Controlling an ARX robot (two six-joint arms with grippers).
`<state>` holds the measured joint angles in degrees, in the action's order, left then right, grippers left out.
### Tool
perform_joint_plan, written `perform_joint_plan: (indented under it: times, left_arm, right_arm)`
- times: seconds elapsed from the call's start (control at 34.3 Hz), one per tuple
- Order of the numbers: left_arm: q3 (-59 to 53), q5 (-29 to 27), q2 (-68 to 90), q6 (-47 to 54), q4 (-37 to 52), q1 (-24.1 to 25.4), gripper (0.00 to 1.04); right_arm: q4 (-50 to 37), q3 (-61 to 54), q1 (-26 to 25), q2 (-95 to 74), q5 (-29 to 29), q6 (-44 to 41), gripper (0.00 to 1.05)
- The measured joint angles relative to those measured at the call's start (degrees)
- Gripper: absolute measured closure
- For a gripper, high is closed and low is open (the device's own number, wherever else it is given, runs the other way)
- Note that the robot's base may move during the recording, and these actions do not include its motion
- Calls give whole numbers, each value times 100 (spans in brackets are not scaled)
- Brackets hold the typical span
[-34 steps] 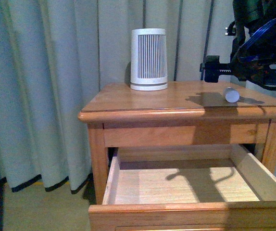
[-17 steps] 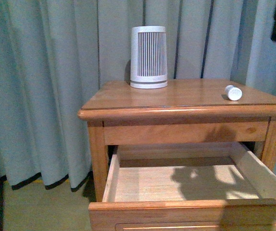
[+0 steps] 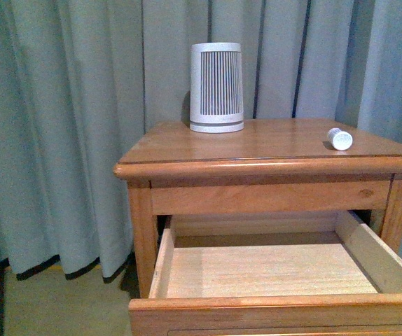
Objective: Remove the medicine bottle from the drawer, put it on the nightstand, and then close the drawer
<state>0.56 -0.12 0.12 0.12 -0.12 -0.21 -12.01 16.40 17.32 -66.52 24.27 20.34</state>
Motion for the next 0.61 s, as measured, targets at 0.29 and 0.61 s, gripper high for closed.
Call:
perform_joint_plan:
  times: [0.29, 0.61]
  left_arm:
    - [0, 2, 0, 0, 0, 0, 7]
    - [0, 2, 0, 0, 0, 0, 7]
  right_arm:
    - [-2177, 72, -382, -2015, -81, -308, 7]
    - [-3484, 1552, -494, -4109, 61, -1213, 7]
